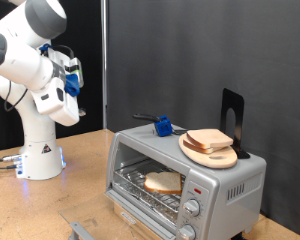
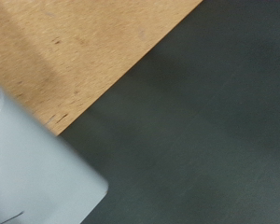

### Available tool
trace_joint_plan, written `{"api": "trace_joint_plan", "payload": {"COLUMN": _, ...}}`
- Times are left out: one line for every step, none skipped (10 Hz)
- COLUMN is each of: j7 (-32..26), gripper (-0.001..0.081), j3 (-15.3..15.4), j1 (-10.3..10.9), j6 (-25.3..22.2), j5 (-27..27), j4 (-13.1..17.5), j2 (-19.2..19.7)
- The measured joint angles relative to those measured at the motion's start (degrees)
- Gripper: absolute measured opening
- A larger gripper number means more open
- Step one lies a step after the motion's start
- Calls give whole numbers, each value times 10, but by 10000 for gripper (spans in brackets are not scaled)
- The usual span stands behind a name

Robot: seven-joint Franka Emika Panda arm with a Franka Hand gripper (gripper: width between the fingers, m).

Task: Make a piece of toast with the oven

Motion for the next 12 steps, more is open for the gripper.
{"api": "trace_joint_plan", "payload": {"j7": 0, "gripper": 806, "j3": -3, "j1": -1, "j6": 18, "j5": 15, "j4": -9, "j2": -10}}
{"api": "trace_joint_plan", "payload": {"j7": 0, "gripper": 806, "j3": -8, "j1": -5, "j6": 39, "j5": 37, "j4": -19, "j2": -20}}
{"api": "trace_joint_plan", "payload": {"j7": 0, "gripper": 806, "j3": -15, "j1": -12, "j6": 60, "j5": 58, "j4": -29, "j2": -27}}
{"api": "trace_joint_plan", "payload": {"j7": 1, "gripper": 806, "j3": -23, "j1": -20, "j6": 75, "j5": 72, "j4": -35, "j2": -30}}
{"api": "trace_joint_plan", "payload": {"j7": 3, "gripper": 806, "j3": -31, "j1": -29, "j6": 93, "j5": 87, "j4": -41, "j2": -29}}
{"api": "trace_joint_plan", "payload": {"j7": 10, "gripper": 806, "j3": -41, "j1": -39, "j6": 111, "j5": 105, "j4": -46, "j2": -27}}
{"api": "trace_joint_plan", "payload": {"j7": 21, "gripper": 806, "j3": -50, "j1": -47, "j6": 128, "j5": 128, "j4": -48, "j2": -20}}
{"api": "trace_joint_plan", "payload": {"j7": 33, "gripper": 806, "j3": -58, "j1": -54, "j6": 140, "j5": 144, "j4": -47, "j2": -8}}
{"api": "trace_joint_plan", "payload": {"j7": 47, "gripper": 806, "j3": -66, "j1": -58, "j6": 141, "j5": 148, "j4": -43, "j2": 8}}
{"api": "trace_joint_plan", "payload": {"j7": 65, "gripper": 806, "j3": -74, "j1": -61, "j6": 124, "j5": 147, "j4": -31, "j2": 28}}
{"api": "trace_joint_plan", "payload": {"j7": 70, "gripper": 806, "j3": -77, "j1": -61, "j6": 115, "j5": 126, "j4": -18, "j2": 50}}
{"api": "trace_joint_plan", "payload": {"j7": 71, "gripper": 806, "j3": -75, "j1": -60, "j6": 107, "j5": 108, "j4": -1, "j2": 71}}
